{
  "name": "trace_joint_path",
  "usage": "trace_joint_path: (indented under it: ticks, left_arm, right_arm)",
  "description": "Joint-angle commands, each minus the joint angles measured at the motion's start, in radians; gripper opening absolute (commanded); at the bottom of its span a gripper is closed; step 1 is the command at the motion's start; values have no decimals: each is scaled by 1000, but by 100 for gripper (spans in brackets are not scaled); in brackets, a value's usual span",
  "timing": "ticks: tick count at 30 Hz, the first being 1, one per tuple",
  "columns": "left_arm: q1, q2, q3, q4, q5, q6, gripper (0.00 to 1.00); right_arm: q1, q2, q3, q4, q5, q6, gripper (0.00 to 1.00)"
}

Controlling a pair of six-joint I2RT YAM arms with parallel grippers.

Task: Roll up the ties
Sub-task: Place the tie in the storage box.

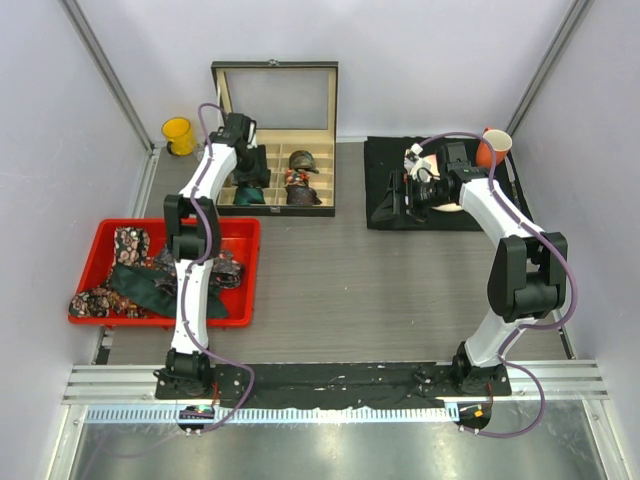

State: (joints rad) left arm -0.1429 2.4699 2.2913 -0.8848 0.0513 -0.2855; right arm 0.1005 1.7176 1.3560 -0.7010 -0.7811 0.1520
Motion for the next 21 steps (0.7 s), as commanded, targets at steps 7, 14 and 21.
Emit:
trace_joint_path:
  ticks: [7,14,21]
  left_arm:
    - [16,93,-29,-172,-91,23,5]
    - [14,106,60,-166,-33,86,41]
    - [14,20,-30,-89,-44,118,63]
  right_arm:
    - [-5,-47,-1,-11,14,-34,100]
    - [-7,-58,-8,-9,9,-34,100]
    - [-5,-61,-14,-12,0,-35,100]
